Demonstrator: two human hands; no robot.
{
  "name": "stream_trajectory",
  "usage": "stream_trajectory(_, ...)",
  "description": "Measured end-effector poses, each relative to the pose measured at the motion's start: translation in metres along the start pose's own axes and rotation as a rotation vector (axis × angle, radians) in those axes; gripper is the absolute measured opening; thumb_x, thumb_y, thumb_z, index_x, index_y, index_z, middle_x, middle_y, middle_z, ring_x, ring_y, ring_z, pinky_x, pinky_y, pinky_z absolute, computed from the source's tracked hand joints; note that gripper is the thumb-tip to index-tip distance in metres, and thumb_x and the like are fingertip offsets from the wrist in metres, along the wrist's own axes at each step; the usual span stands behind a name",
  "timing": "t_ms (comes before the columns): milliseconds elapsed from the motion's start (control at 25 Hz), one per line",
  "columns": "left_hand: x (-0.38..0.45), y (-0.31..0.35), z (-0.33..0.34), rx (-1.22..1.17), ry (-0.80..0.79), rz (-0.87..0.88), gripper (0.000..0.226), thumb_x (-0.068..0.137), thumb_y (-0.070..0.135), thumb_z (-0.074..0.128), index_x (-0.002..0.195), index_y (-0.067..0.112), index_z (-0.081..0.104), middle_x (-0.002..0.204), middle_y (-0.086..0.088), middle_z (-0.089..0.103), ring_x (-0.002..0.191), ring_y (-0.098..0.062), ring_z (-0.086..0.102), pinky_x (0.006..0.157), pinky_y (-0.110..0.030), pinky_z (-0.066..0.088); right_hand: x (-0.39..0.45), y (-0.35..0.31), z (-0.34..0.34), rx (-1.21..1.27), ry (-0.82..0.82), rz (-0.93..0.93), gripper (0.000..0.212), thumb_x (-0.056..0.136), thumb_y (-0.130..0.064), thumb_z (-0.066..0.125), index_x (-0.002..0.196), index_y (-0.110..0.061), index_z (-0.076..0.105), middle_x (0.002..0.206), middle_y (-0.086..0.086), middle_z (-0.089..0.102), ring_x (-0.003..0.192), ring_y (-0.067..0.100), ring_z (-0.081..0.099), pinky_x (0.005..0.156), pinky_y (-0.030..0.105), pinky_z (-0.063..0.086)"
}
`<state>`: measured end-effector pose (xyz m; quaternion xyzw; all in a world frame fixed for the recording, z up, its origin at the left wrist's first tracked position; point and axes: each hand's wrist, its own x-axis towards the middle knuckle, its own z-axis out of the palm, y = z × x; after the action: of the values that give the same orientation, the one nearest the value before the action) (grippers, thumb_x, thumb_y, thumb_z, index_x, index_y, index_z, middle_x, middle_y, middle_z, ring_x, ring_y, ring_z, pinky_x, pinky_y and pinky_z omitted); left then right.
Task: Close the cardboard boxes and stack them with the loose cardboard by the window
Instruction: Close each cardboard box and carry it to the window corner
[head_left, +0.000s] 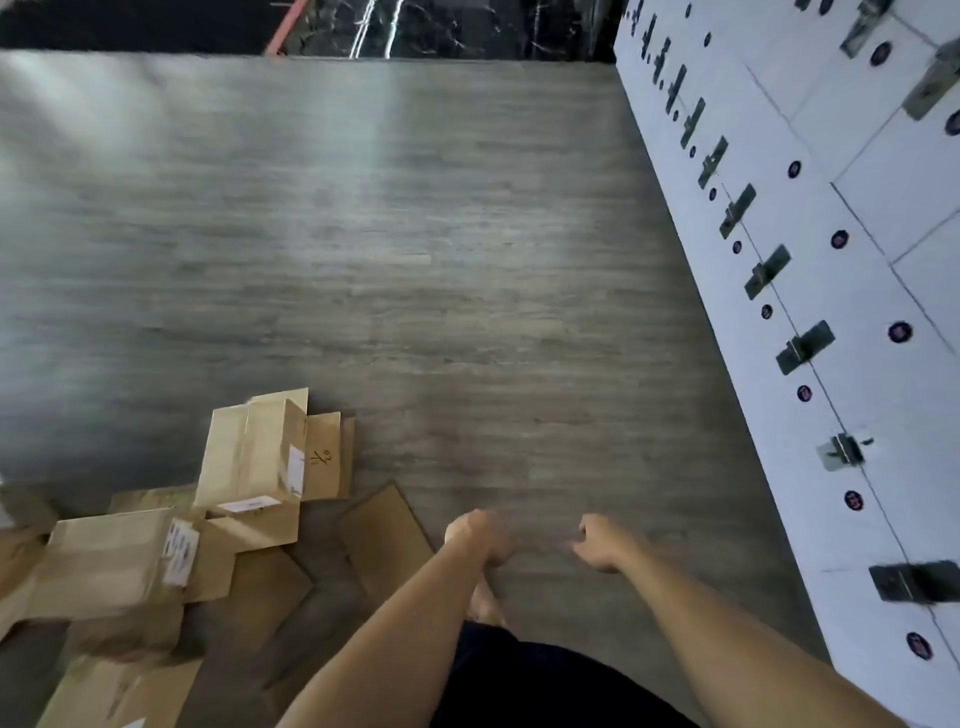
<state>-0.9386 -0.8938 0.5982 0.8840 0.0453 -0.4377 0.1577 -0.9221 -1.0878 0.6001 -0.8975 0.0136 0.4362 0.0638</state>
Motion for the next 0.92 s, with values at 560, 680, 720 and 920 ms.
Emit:
stream_trajectory(560,0.082,-0.152,-0.175,-0.35,0.156,-0.355,0.041,0.098,0.042,0.05,0.127,0.017,0.063,0.124,-0.006,0.067,0.113,-0.025,0.064,0.097,-0.04,0.052,0.156,-0.267,-0.177,-0.575,-0.003,-0.464,0.052,0.093,-0.052,0.05,0.13,-0.016,0.055,0.132,0.014,0.06,0.118,0.033,0.058,0.093,0.038,0.048)
stream_trajectory(680,0.101,-0.186,-0.206,-0.476,0.191,-0.456,0.044,0.098,0.041,0.046,0.131,0.015,0.061,0.13,-0.008,0.064,0.118,-0.027,0.062,0.1,-0.04,0.051,0.196,-0.328,-0.213,-0.701,-0.02,-0.582,0.051,0.092,-0.052,0.049,0.129,-0.016,0.055,0.132,0.014,0.059,0.119,0.033,0.058,0.092,0.037,0.047)
stream_trajectory(720,0.109,-0.194,-0.219,-0.525,0.213,-0.505,0.047,0.099,0.043,0.047,0.133,0.013,0.058,0.132,-0.009,0.062,0.12,-0.028,0.06,0.1,-0.04,0.05,0.211,-0.349,-0.226,-0.749,-0.022,-0.622,0.051,0.092,-0.051,0.049,0.129,-0.016,0.055,0.133,0.014,0.059,0.12,0.033,0.058,0.093,0.037,0.047)
stream_trajectory(920,0.131,-0.21,-0.297,-0.753,0.314,-0.666,0.056,0.1,0.052,0.047,0.138,0.011,0.05,0.139,-0.011,0.058,0.127,-0.028,0.055,0.102,-0.038,0.047,0.26,-0.444,-0.298,-0.97,-0.026,-0.814,0.049,0.095,-0.049,0.048,0.129,-0.014,0.055,0.133,0.014,0.059,0.121,0.033,0.057,0.097,0.039,0.048)
